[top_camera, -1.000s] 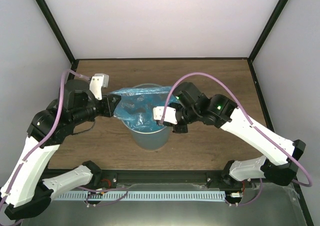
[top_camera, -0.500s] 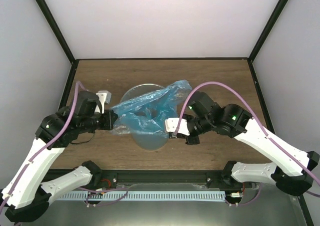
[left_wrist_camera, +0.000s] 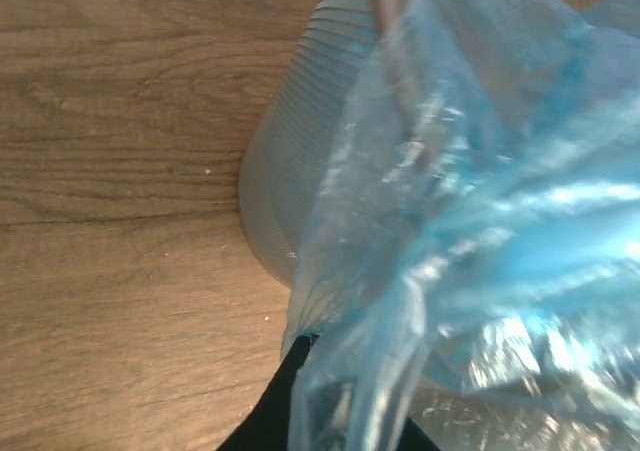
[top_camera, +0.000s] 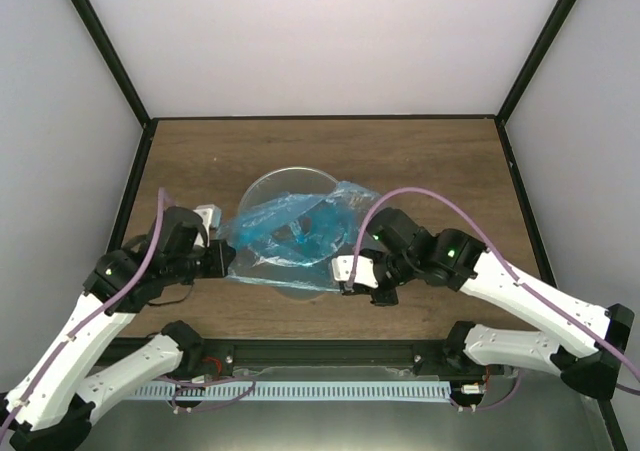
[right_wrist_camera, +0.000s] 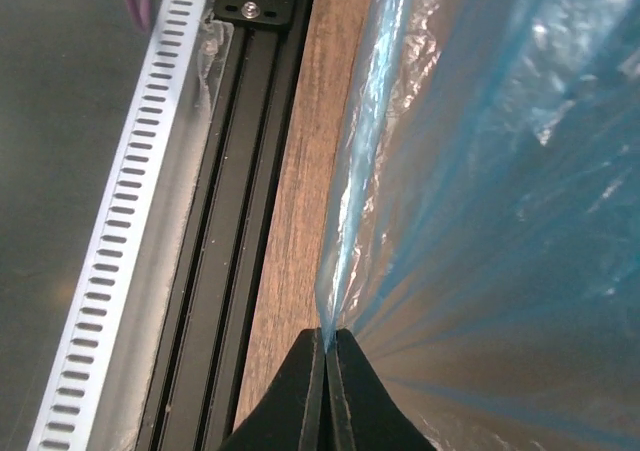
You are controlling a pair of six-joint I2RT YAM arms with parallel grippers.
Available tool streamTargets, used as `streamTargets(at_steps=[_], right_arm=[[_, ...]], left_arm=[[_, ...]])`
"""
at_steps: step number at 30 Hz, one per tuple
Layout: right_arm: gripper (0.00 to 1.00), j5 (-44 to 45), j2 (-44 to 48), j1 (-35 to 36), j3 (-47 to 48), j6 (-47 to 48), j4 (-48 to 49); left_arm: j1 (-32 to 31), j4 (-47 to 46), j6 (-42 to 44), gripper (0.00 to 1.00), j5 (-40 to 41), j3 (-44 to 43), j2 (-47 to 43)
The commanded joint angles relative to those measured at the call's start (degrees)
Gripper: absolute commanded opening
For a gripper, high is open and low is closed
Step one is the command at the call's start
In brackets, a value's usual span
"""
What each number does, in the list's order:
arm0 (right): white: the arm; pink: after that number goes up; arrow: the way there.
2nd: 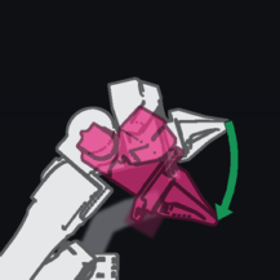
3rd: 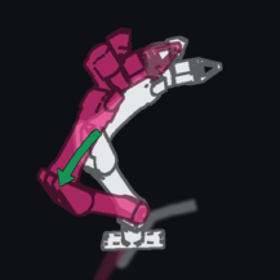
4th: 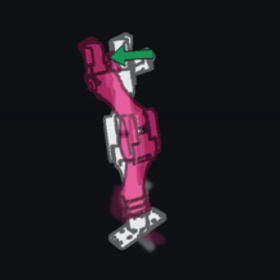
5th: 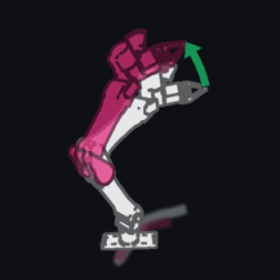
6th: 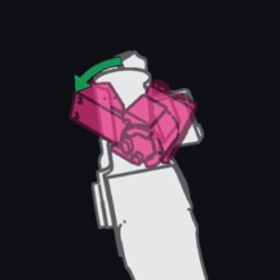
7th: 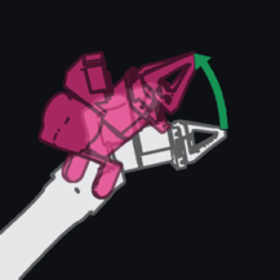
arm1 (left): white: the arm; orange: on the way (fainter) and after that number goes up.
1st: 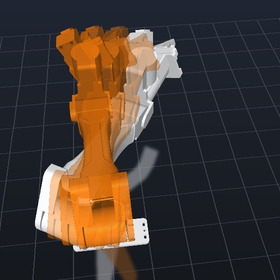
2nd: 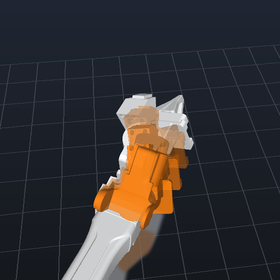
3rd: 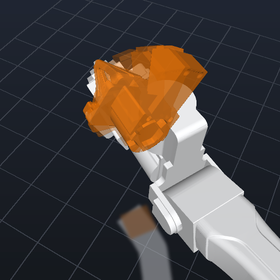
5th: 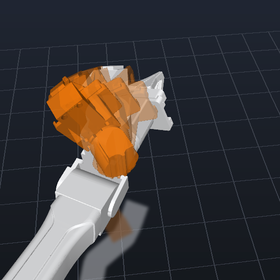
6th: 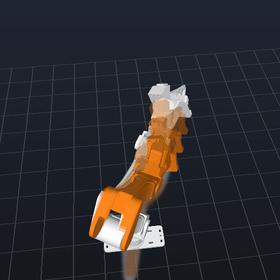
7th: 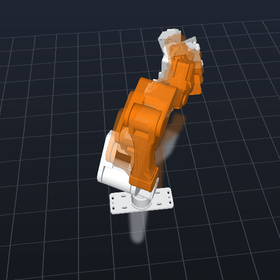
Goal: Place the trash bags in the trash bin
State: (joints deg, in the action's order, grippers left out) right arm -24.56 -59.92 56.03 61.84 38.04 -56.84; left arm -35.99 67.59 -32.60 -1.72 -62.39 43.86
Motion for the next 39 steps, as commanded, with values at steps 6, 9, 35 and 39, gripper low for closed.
streamTargets(at_steps=[6, 9, 35, 39], right_arm=[[0.14, -2.73, 6.15, 0.29, -2.41, -5.20, 6.36], [0.39, -8.07, 8.07, -1.84, -0.95, -2.90, 2.00], [0.76, -1.62, 8.57, -25.55, 25.00, -14.34, 6.56], [0.91, 1.44, 8.31, -27.54, 21.10, -18.05, 9.34]], left_arm=[[0.21, -4.89, 0.11, 0.33, 2.17, 2.82, -1.50], [0.22, -3.95, 1.34, 0.51, 2.21, 0.55, -4.34], [0.22, -11.79, 28.33, 0.86, -11.82, -27.24, 5.62], [0.14, -15.17, 30.45, 0.86, -15.14, -25.17, 7.16]])
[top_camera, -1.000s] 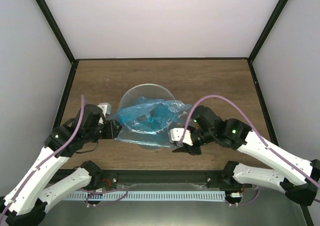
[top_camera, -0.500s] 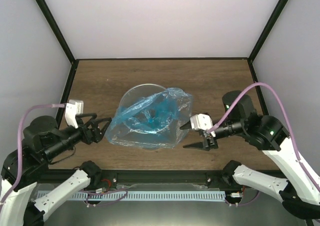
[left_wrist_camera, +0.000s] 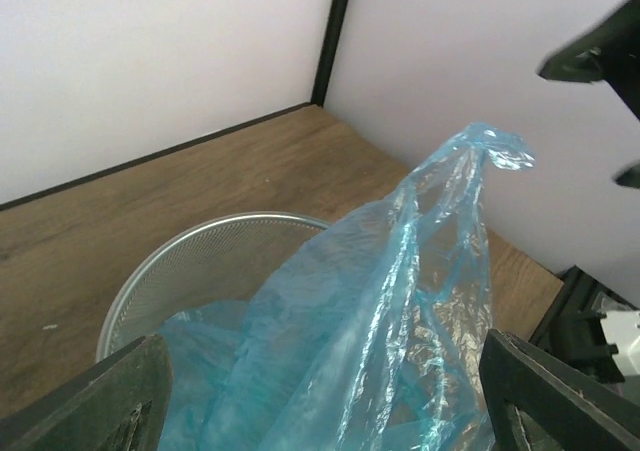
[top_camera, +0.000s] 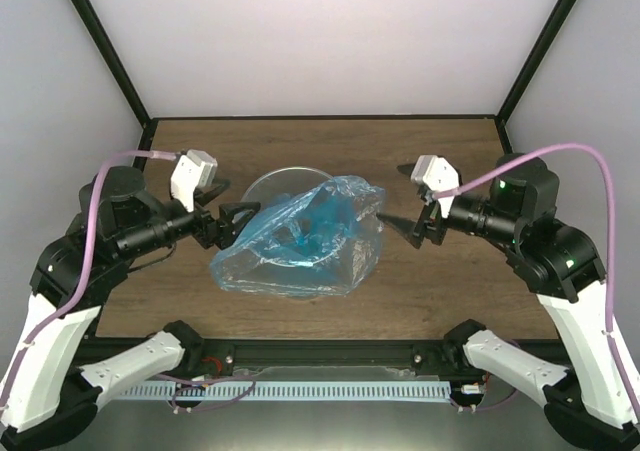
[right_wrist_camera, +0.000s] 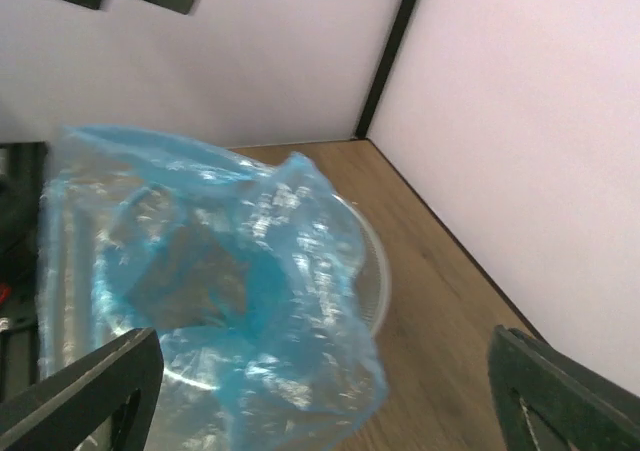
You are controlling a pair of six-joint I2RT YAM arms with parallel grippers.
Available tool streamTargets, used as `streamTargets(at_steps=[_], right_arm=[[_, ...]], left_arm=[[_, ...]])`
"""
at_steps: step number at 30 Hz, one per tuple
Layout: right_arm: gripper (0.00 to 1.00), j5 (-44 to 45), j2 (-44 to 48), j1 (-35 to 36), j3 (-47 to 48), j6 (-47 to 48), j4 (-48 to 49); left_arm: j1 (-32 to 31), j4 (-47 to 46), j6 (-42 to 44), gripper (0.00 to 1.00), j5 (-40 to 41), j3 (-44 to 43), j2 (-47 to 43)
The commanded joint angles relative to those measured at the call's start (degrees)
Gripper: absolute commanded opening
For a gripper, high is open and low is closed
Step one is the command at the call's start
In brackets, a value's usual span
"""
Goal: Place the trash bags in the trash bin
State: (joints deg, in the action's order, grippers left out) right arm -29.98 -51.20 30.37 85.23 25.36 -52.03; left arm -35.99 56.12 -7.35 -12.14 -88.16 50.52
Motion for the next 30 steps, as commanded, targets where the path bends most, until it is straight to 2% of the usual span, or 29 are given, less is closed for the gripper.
streamTargets(at_steps=[1, 4, 8, 11, 14, 19, 24, 26, 30], right_arm=[[0.93, 6.94, -0.44, -2.28, -3.61, -5.83, 4.76], [0.96, 6.39, -0.65, -2.90, -7.49, -6.62, 5.15], [0.93, 4.27, -1.23, -2.95, -10.66, -6.91, 6.11], [0.84, 0.67, -2.32, -2.95, -10.42, -7.01, 6.99], [0.72, -2.58, -4.05, -3.00, -9.42, -7.38, 7.98], [0.55, -4.72, -7.78, -3.00, -7.70, -7.41, 7.87], [0.38, -4.16, -8.39, -2.93, -8.41, -7.59, 8.88], [0.33, -4.05, -8.19, -3.03, -8.82, -7.63, 9.36], [0.23, -4.22, -7.74, -3.04, -9.50, -7.62, 9.73]], left_arm=[[0.09, -3.69, 5.93, 0.86, -5.06, 0.60, 1.20], [-0.91, -3.25, 7.25, 0.85, -5.63, 0.14, 2.55], [-3.34, -2.63, 9.15, 0.86, -2.37, 0.85, 2.71], [-6.45, -1.68, 9.86, 0.85, 0.78, 1.47, 5.10], [-12.75, -0.47, 10.74, 0.84, 7.03, -0.20, 8.40], [-19.63, 2.68, 11.27, 0.84, 14.81, -2.61, 12.03], [-26.42, 6.74, 9.48, 0.81, 33.60, -1.21, 14.07], [-27.28, 6.92, 8.93, 0.79, 38.95, -0.93, 13.40], [-27.41, 4.88, 8.85, 0.69, 43.89, -1.75, 10.86]])
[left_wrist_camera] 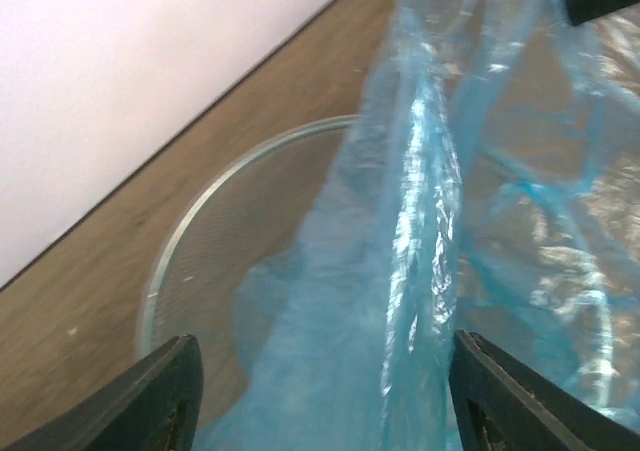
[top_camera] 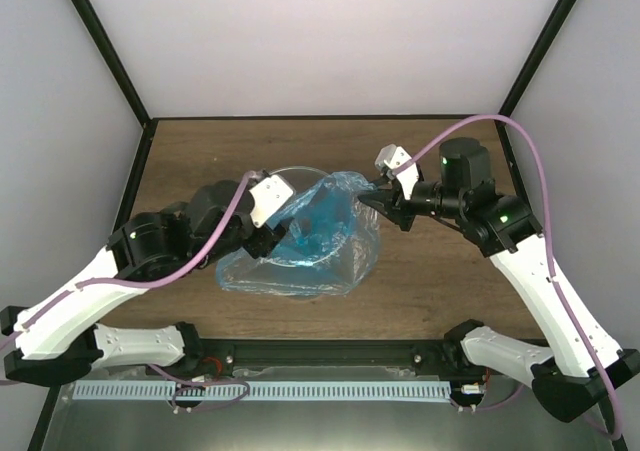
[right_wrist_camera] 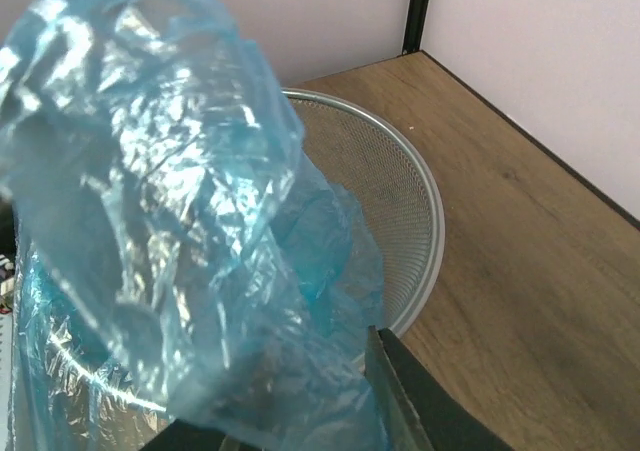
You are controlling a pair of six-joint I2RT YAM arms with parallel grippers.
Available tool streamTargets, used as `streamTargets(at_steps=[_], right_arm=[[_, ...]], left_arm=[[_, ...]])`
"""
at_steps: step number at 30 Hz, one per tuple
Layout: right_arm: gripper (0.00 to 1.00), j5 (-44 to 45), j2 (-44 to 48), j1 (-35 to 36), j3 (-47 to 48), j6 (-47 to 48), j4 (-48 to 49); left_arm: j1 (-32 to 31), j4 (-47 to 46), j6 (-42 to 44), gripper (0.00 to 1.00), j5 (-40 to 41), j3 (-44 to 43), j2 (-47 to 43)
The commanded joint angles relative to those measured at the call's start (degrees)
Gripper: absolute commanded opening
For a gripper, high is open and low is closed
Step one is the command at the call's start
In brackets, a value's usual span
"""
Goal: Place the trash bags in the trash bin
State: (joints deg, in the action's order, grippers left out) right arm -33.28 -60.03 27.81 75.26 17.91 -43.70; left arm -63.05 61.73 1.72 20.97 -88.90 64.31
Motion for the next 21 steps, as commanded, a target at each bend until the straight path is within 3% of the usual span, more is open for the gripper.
streamTargets(at_steps=[1, 14, 18, 21], right_arm=[[0.22, -1.02, 1.20, -0.47, 0.30, -0.05, 1.47], [0.21, -2.37, 1.67, -0.41, -0.29, 0.18, 1.88], [0.22, -2.58, 1.75, -0.46, -0.12, 0.16, 1.86], [0.21, -2.58, 1.83, -0.42, -0.12, 0.29, 1.83]], left_arm=[[-0.33, -1.58, 0.04, 0.67, 11.46, -1.10, -3.61], [-0.45, -2.55, -0.10, 0.62, 0.38, -0.81, -3.21], [-0.50, -6.43, 0.21, 0.73, -10.01, -0.26, -5.83], [-1.60, -5.04, 0.44, 0.76, -8.40, 1.26, -3.71]])
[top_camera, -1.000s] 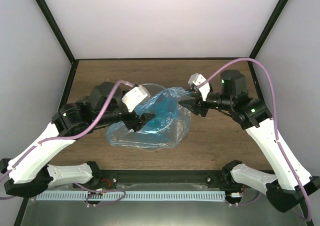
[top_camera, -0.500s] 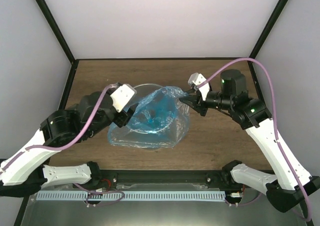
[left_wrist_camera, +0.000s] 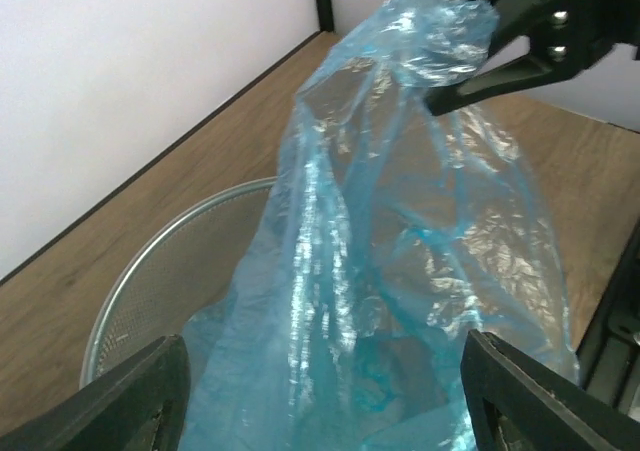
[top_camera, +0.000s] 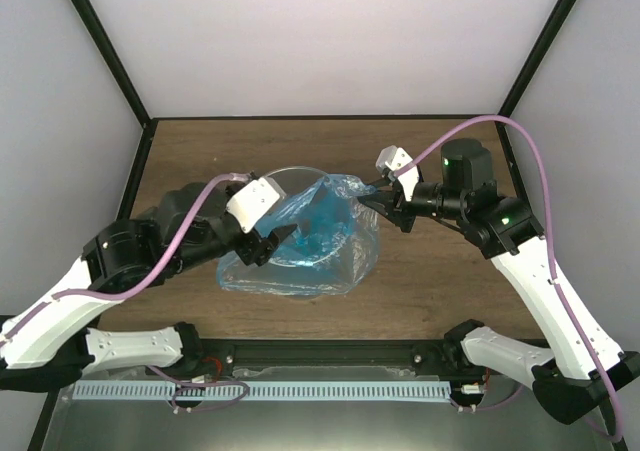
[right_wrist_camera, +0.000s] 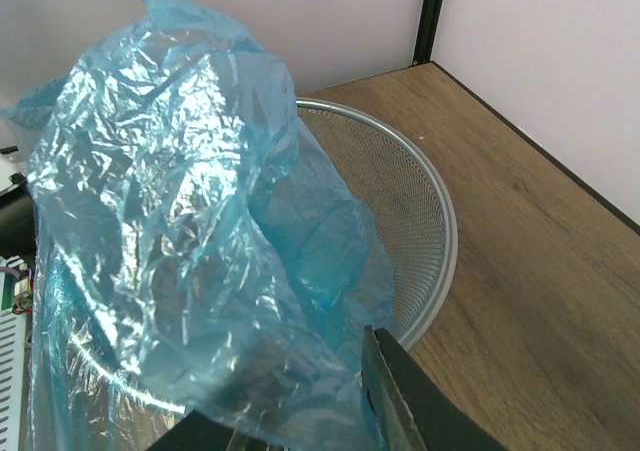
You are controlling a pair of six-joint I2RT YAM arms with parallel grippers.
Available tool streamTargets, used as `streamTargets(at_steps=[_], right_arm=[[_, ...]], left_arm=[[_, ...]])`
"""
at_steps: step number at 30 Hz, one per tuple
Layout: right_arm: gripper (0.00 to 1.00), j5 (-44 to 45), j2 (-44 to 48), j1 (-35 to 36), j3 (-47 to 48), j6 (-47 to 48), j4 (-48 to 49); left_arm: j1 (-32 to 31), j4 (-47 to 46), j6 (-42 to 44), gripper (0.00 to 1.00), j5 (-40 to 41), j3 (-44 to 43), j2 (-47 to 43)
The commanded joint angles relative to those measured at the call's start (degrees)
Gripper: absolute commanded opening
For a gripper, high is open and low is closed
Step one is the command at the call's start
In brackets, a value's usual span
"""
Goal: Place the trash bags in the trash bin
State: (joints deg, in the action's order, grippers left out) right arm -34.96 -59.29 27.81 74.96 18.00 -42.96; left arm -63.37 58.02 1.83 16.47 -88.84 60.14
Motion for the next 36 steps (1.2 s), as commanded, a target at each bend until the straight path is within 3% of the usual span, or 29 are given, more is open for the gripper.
streamTargets(at_steps=[1, 2, 3, 7, 11, 14, 18, 24, 27, 29, 36], right_arm=[[0.21, -0.96, 1.10, -0.45, 0.11, 0.24, 0.98], [0.21, -0.84, 1.18, -0.49, 0.04, 0.32, 1.02], [0.22, -0.82, 1.33, -0.44, -0.13, 0.34, 1.11], [0.22, -0.93, 1.63, -0.47, -1.03, 0.28, 1.39], [0.21, -1.20, 1.55, -0.48, -1.13, 0.33, 1.52], [0.11, -1.19, 1.67, -0.48, -1.41, 0.24, 1.61], [0.10, -0.83, 2.15, -0.48, -2.64, -0.06, 2.30], [0.09, -0.77, 2.25, -0.43, -2.62, -0.55, 2.62], [0.08, -0.72, 2.08, -0.48, -2.67, -0.48, 2.66], [0.07, -0.95, 1.86, -0.48, -2.66, -0.43, 2.62], [0.01, -2.64, -1.10, -0.48, -1.83, -1.02, 3.48]], left_arm=[[-2.45, 0.07, 0.19, 0.80, -0.69, 1.64, 1.75], [-3.96, 1.55, -0.13, 0.89, 4.06, 2.18, 3.02], [-5.70, 2.74, -0.34, 0.93, 8.54, 2.75, 4.14], [-10.22, 6.86, -2.48, 0.92, 23.01, 2.32, 8.03], [-10.52, 5.70, -2.35, 0.85, 24.12, 0.15, 7.55], [-10.45, 5.34, -1.76, 0.84, 24.67, -0.53, 6.34], [-9.88, 6.96, -1.82, 0.81, 28.20, -0.23, 6.59], [-8.71, 7.33, -3.31, 0.64, 30.33, -1.55, 6.23], [-7.50, 6.16, -3.04, 0.48, 30.19, -1.54, 5.10], [-6.30, 4.76, -2.51, 0.44, 28.35, -1.01, 4.55], [-1.63, -2.57, -1.36, 0.05, 23.64, 3.60, 5.69]])
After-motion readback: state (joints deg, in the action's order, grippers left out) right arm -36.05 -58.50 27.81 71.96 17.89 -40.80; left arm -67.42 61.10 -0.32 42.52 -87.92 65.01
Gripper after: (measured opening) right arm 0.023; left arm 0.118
